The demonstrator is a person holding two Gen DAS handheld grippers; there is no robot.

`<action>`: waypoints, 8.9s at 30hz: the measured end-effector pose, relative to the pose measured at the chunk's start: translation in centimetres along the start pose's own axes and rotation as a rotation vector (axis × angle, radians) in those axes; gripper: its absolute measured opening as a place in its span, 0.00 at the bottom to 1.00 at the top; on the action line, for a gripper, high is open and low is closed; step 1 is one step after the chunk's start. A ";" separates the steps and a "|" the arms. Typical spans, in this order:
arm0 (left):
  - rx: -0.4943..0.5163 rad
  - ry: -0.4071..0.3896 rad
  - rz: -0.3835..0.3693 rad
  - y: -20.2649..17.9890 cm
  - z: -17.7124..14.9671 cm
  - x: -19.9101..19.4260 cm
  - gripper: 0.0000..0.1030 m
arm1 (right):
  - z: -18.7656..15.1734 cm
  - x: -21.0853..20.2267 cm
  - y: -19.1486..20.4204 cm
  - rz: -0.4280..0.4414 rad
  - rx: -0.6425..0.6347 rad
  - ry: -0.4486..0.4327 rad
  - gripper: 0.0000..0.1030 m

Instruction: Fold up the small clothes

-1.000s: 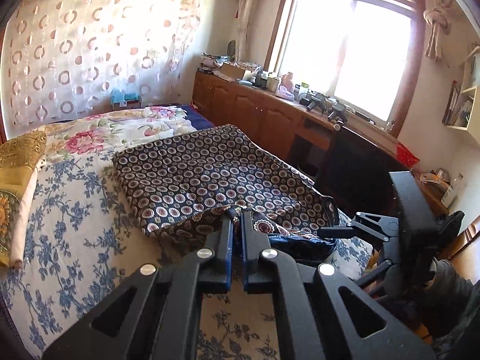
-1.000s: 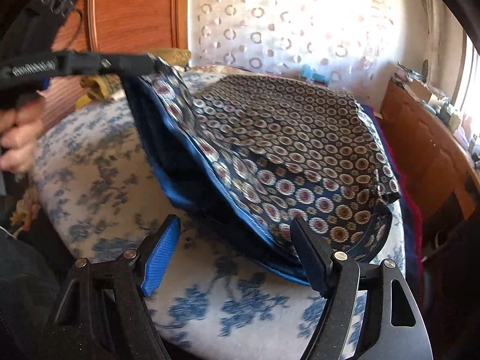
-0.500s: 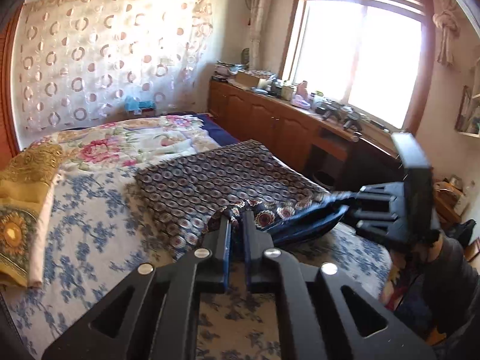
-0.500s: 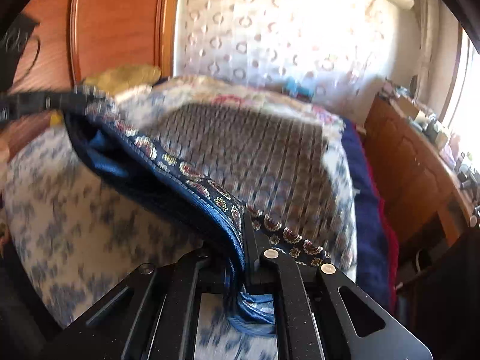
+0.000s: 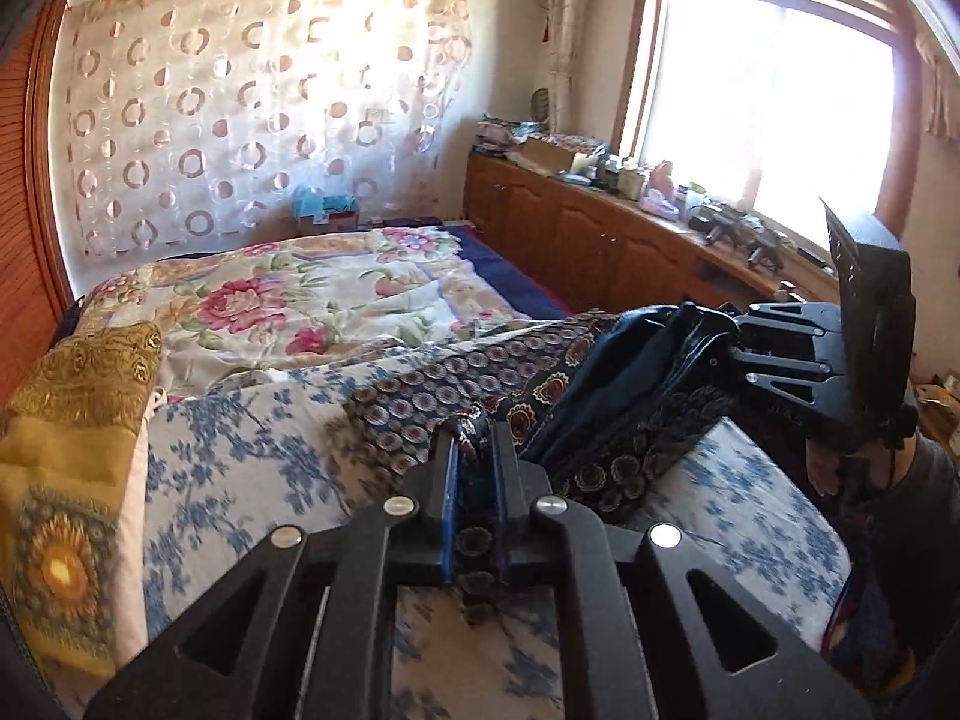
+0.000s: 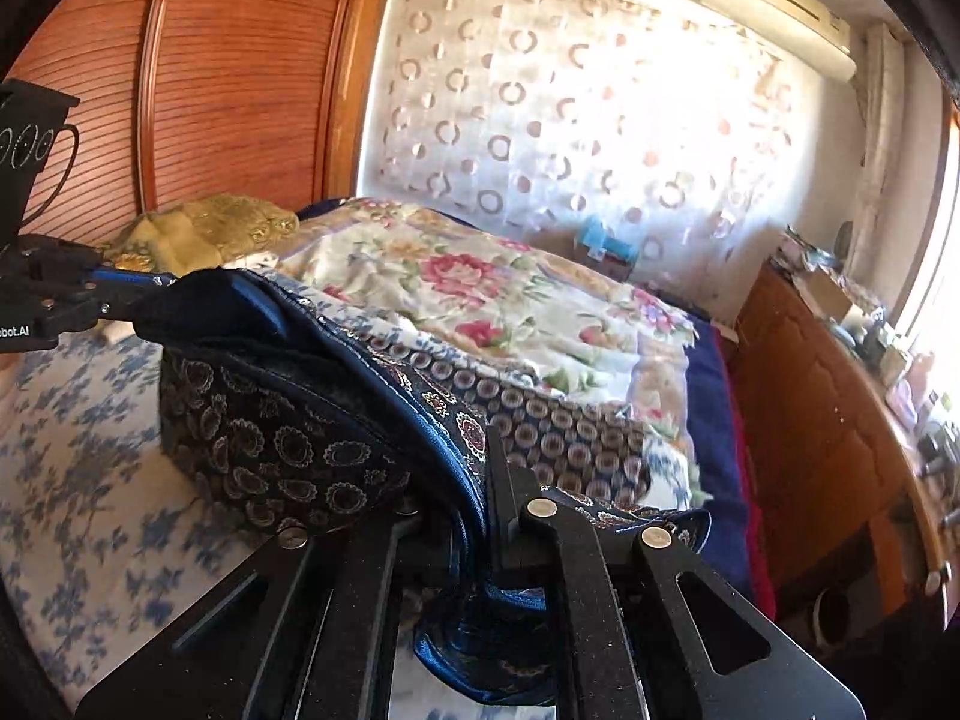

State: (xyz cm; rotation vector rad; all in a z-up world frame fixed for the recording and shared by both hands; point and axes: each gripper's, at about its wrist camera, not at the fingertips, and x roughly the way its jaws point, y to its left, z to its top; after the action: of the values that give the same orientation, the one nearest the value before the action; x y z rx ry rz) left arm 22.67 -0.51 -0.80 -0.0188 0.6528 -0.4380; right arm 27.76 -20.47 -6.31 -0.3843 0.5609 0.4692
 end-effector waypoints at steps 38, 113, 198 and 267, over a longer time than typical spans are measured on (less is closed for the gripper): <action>-0.035 0.215 0.063 5.3 -0.5 11.4 0.34 | -0.2 6.4 -9.3 -0.100 0.259 0.138 0.71; -0.045 -0.039 -0.028 3.6 3.3 4.1 0.02 | -1.0 5.6 -7.7 0.077 0.314 0.085 0.09; -0.321 -0.133 0.592 23.5 -10.6 -14.8 0.36 | 19.4 24.2 20.6 0.436 -0.103 0.069 0.60; -0.087 -0.161 0.387 0.1 -7.6 -15.3 0.39 | -1.6 -14.5 4.2 -0.100 0.350 -0.222 0.88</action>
State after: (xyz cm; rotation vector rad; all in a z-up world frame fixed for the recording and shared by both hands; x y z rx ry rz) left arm 7.40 6.60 2.08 -0.0092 0.5013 -0.0339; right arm 14.05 -22.33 -0.04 -0.0237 0.3959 0.3038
